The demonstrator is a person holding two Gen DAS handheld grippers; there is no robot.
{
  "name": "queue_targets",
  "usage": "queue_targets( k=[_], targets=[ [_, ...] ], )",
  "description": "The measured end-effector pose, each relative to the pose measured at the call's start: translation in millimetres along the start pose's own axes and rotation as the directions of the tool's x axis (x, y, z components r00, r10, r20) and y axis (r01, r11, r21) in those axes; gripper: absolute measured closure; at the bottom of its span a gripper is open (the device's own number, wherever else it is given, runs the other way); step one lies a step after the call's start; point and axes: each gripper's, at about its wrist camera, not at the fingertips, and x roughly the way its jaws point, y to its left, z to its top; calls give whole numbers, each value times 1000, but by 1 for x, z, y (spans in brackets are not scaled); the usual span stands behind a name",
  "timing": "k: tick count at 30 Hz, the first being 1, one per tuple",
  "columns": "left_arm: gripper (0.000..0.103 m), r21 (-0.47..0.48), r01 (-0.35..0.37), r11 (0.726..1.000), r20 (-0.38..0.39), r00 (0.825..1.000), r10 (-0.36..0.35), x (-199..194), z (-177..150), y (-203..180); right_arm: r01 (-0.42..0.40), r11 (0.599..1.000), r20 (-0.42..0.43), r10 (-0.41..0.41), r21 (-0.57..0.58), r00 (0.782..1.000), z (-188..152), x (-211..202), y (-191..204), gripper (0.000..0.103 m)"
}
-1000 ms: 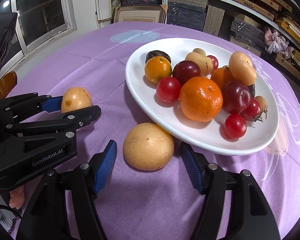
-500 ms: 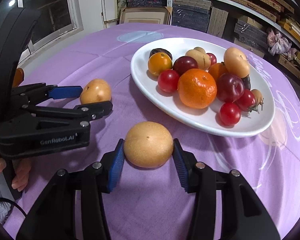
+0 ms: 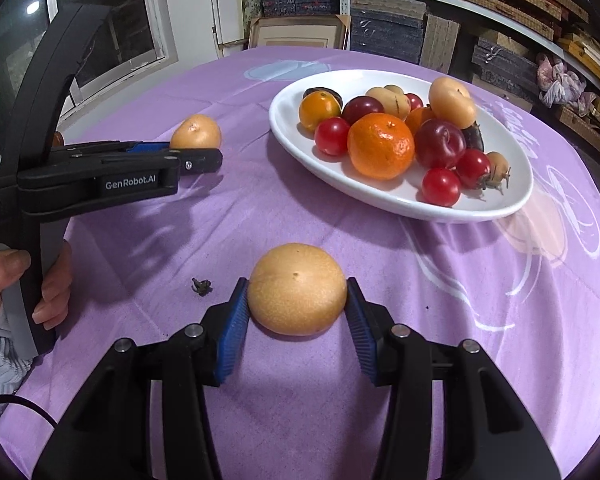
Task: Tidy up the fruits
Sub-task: 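Lift both held fruits over the white plate, lower them in and open both grippers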
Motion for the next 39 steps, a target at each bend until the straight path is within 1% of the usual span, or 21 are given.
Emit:
queue_targets(
  k=[2, 4, 8, 11, 13, 16, 20, 22, 24, 26, 27, 28, 31, 33, 35, 37, 39],
  targets=[
    [61, 8, 29, 1000, 42, 999, -29, -9, 1, -3, -4, 1000, 1, 4, 4, 1000, -3, -4, -3, 56],
    [61, 26, 31, 999, 76, 997, -33, -18, 0, -9, -11, 1000, 1, 11, 10, 1000, -5, -6, -5, 56],
    [61, 36, 50, 998, 82, 995, -53, -27, -1, -18, -19, 999, 17, 18, 28, 1000, -10, -14, -12, 56],
    [61, 22, 70, 997, 81, 994, -71, -34, 6, -19, -32, 998, 64, 29, 49, 998, -8, -31, -18, 56],
    [61, 35, 63, 997, 95, 993, -66, -46, 24, -21, -27, 998, 108, 21, 57, 994, 1, -54, -27, 56],
    [61, 82, 4, 997, 145, 989, -16, -74, 70, -28, -6, 998, 185, -6, 63, 983, 35, -102, -46, 57],
    [61, 123, -38, 992, 237, 971, 8, -113, 138, -46, 50, 996, 307, -72, 76, 949, 98, -165, -71, 57],
    [61, 134, -64, 989, 273, 962, 25, -121, 164, -57, 53, 994, 348, -82, 92, 934, 127, -183, -83, 57],
    [61, 146, -71, 987, 285, 958, 27, -119, 183, -68, 79, 992, 379, -109, 95, 919, 152, -189, -91, 57],
    [61, 153, -75, 985, 282, 959, 29, -106, 193, -76, 101, 991, 383, -129, 91, 915, 172, -181, -98, 57],
    [61, 154, -72, 985, 273, 962, 28, -95, 195, -80, 114, 989, 376, -140, 92, 916, 179, -171, -102, 57],
    [61, 154, -65, 986, 255, 967, 24, -81, 195, -82, 125, 988, 361, -151, 94, 920, 187, -158, -107, 57],
    [61, 135, -42, 990, 172, 985, 19, -26, 189, -84, 118, 987, 281, -144, 109, 949, 199, -104, -123, 57],
    [61, 125, -28, 992, 96, 995, 15, 15, 179, -83, 106, 986, 214, -132, 129, 968, 201, -61, -135, 57],
    [61, 121, -31, 992, 36, 999, 26, 49, 168, -78, 103, 985, 151, -124, 141, 981, 198, -23, -143, 57],
    [61, 106, -21, 994, -16, 1000, 23, 76, 159, -70, 102, 984, 100, -118, 148, 988, 194, 9, -148, 57],
    [61, 100, -17, 995, -55, 998, 23, 96, 153, -65, 102, 983, 60, -112, 154, 992, 191, 33, -153, 57]
  ],
)
